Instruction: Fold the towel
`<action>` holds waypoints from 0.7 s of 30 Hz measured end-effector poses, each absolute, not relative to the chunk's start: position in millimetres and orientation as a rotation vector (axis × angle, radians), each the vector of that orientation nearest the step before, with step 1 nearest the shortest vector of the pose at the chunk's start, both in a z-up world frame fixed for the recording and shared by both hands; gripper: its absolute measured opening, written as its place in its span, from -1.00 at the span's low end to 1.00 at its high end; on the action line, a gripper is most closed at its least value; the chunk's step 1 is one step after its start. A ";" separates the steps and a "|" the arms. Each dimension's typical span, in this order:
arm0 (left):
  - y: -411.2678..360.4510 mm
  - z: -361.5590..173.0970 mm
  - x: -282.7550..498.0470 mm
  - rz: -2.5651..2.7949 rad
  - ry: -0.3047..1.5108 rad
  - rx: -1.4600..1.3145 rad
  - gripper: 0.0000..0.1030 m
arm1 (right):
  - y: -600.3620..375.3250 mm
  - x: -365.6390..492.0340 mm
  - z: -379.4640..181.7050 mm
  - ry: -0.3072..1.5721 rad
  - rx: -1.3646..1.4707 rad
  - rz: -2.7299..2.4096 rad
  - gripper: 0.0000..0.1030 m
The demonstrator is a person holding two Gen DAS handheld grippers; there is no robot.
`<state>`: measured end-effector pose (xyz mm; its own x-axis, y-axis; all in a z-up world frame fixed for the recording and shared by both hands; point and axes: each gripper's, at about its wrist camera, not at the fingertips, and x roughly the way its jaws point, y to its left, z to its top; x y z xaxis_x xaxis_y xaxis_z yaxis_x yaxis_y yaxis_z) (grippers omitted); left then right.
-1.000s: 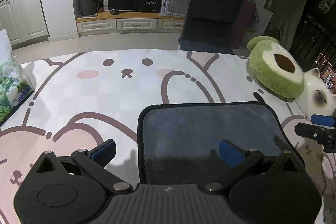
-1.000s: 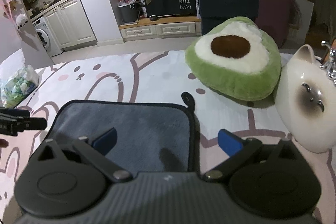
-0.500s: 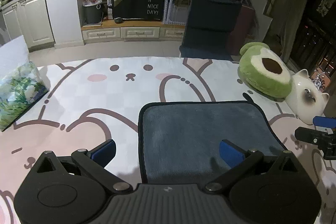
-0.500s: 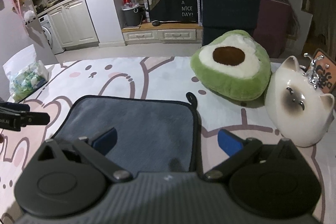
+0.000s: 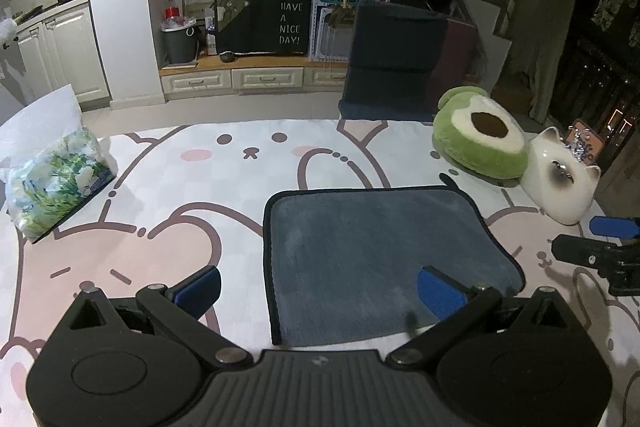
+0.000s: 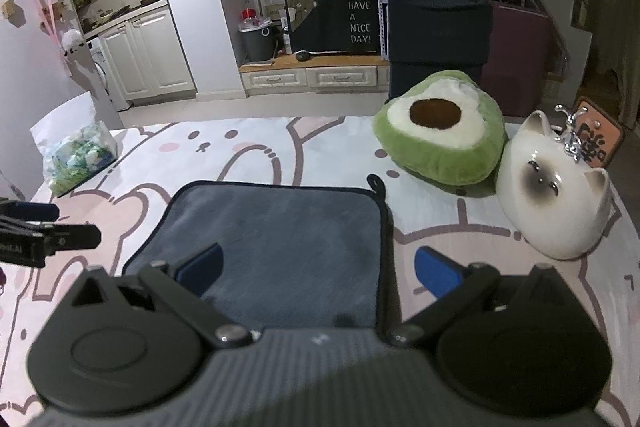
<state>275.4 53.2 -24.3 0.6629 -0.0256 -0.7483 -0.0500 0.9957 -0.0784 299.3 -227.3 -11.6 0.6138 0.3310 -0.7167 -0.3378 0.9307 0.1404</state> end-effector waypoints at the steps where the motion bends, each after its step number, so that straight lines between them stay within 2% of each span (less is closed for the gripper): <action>1: 52.0 -22.2 272.2 0.015 0.844 -0.093 1.00 | -227.9 295.7 -9.9 0.822 -0.006 0.386 0.99; 21: 26.0 11.1 203.7 0.013 0.789 -0.048 1.00 | -243.3 226.0 23.2 0.774 -0.005 0.401 0.99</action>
<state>203.7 26.0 11.1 0.7048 -0.0060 -0.7094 -0.0302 0.9988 -0.0385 226.0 -243.3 23.2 0.6435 0.3505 -0.6805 -0.3538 0.9245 0.1417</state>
